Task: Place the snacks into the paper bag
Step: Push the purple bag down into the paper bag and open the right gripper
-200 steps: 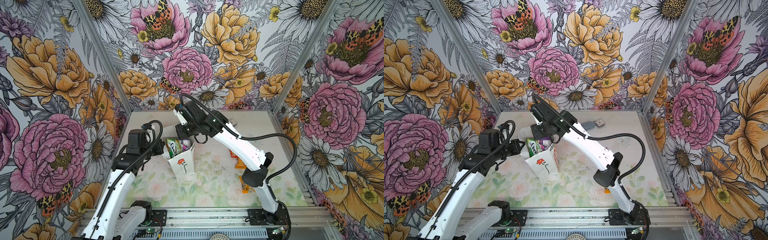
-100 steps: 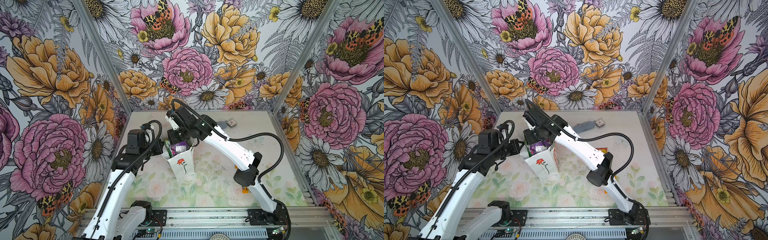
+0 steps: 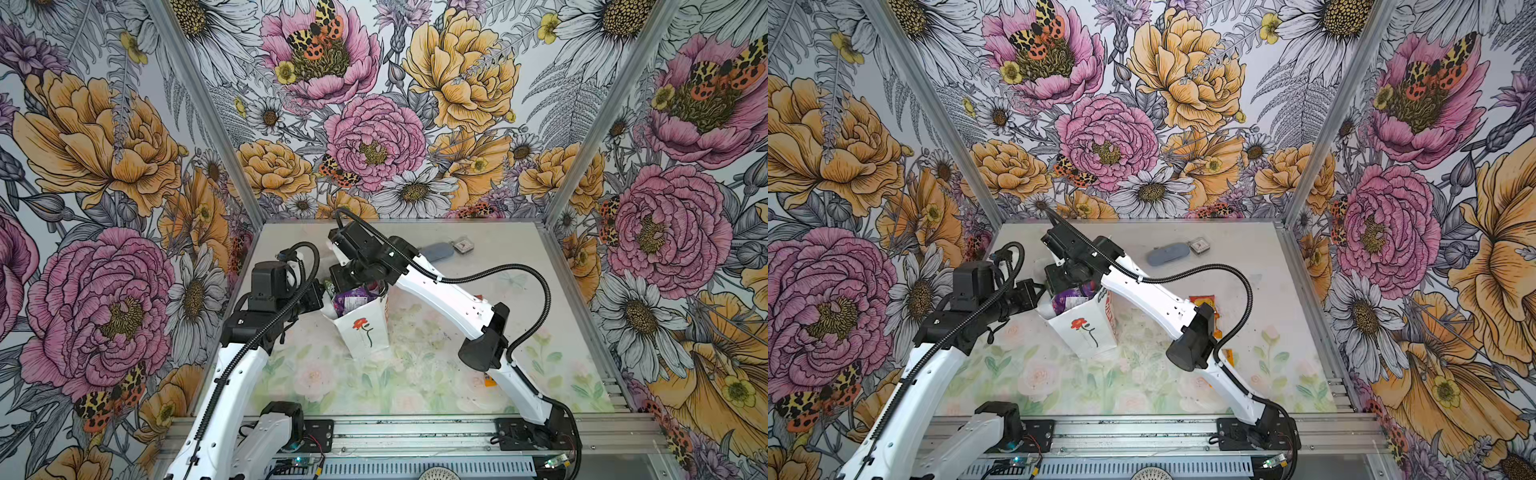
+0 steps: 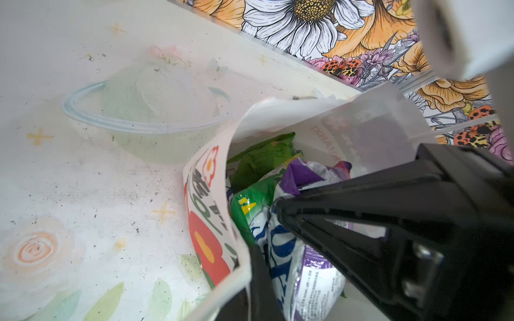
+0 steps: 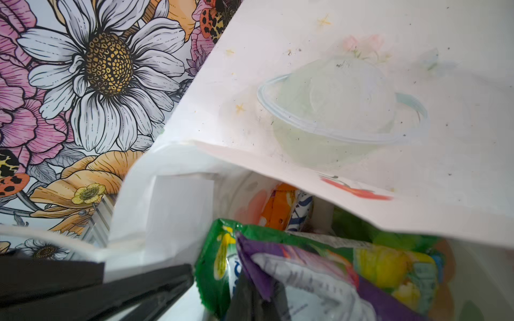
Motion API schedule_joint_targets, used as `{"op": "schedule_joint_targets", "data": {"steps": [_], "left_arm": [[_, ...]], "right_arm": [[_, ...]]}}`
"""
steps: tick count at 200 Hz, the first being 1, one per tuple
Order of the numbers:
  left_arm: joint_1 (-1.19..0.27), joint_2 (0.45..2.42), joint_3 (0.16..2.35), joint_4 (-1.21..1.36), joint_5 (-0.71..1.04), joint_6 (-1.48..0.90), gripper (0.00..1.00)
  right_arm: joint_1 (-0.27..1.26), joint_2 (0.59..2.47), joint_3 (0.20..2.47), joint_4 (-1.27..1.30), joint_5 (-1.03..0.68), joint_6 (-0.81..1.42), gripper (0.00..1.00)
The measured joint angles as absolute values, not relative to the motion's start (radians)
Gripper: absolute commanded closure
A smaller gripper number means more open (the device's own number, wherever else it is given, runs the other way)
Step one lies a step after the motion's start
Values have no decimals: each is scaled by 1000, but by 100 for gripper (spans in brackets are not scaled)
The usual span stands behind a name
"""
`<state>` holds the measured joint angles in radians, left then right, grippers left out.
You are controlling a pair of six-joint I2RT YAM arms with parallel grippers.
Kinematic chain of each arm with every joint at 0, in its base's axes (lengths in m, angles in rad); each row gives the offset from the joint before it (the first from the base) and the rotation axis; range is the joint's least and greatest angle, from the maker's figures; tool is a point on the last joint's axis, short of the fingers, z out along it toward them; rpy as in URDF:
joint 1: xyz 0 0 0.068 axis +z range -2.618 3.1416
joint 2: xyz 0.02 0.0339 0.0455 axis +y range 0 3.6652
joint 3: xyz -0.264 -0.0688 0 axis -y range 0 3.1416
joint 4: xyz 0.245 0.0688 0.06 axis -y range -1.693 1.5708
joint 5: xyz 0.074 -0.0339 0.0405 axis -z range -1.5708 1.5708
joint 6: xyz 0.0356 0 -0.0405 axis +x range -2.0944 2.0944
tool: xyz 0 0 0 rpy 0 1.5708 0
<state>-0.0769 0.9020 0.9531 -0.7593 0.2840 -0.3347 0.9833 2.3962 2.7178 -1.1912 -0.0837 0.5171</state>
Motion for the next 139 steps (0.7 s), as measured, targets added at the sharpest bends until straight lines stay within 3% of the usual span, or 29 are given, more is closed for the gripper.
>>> {"op": "schedule_joint_targets", "data": {"steps": [79,139], "left_arm": [[-67,883,943,-758,284,-341,100],[-67,883,943,-758,286,-342,100]], "right_arm": [[984,2417,2718,-1172,-75,531,100],[985,2415,2718,-1159,-74,541,73]]}}
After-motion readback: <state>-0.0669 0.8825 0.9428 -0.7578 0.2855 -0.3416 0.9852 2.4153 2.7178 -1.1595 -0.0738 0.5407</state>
